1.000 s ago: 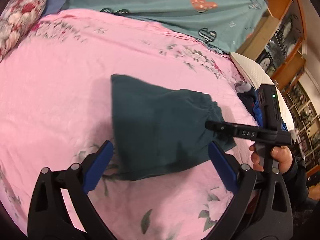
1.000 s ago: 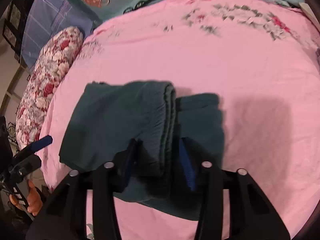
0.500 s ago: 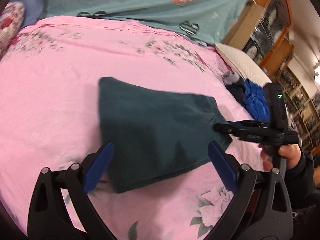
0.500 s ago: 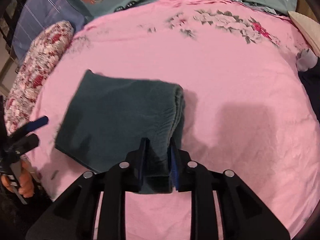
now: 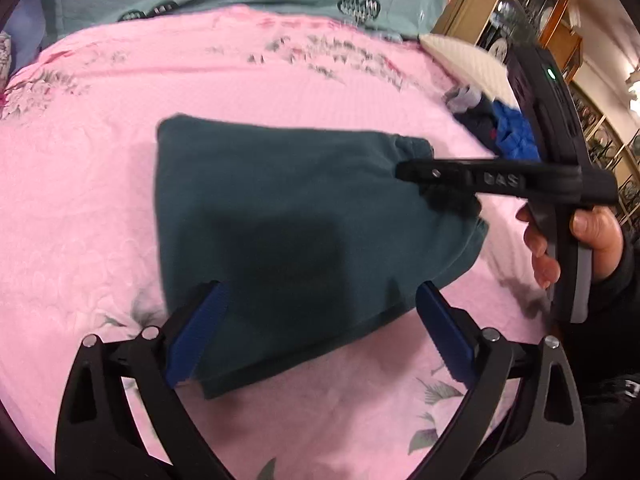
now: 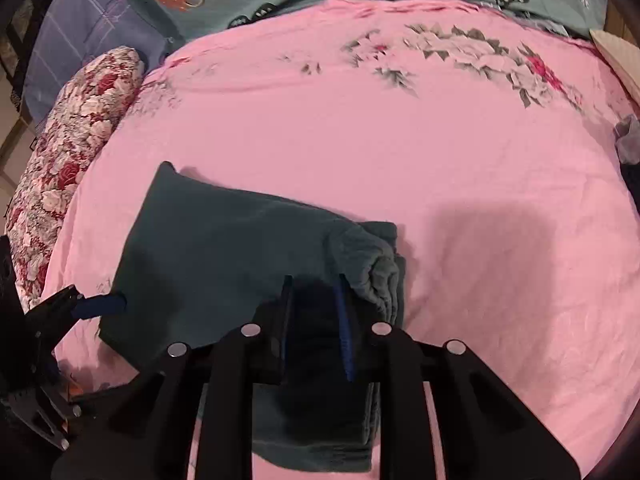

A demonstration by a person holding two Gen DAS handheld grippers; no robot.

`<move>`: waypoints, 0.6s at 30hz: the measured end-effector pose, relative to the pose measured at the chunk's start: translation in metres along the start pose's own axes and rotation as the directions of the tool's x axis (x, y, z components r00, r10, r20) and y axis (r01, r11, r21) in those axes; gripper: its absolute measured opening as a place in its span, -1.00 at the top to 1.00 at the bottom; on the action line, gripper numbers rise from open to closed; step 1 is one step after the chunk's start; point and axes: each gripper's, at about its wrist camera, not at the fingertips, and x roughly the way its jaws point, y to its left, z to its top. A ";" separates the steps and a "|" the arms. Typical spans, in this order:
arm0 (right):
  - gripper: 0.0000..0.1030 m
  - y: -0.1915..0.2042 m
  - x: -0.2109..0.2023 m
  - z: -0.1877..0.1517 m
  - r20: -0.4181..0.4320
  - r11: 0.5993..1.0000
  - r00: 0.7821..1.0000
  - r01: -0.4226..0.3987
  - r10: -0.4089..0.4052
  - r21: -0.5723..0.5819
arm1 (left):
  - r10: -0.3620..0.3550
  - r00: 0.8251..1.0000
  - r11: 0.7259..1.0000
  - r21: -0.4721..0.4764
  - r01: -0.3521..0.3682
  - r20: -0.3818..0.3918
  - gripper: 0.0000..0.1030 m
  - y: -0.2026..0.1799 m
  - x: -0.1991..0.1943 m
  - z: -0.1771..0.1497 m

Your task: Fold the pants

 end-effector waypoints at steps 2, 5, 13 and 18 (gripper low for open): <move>-0.16 -0.001 -0.033 -0.003 0.085 0.999 0.995 -0.043 0.044 -0.010 | -0.007 0.998 1.000 -0.024 0.008 0.058 -0.91 0.012 -0.025 0.005; -0.67 -0.019 -0.057 -0.009 0.164 0.999 0.986 0.029 -0.033 0.026 | -0.005 0.996 0.994 -0.111 0.015 0.091 -0.96 0.049 -0.039 0.013; -0.25 -0.039 -0.003 -0.022 -0.010 0.988 0.995 -0.102 0.104 0.117 | -0.067 0.998 0.956 -0.284 0.067 0.009 -0.96 0.091 0.018 0.022; 0.52 -0.017 -0.002 -0.023 -0.036 0.995 0.995 -0.094 0.096 0.032 | -0.043 0.999 0.962 -0.272 0.035 -0.022 -0.22 0.075 0.025 0.027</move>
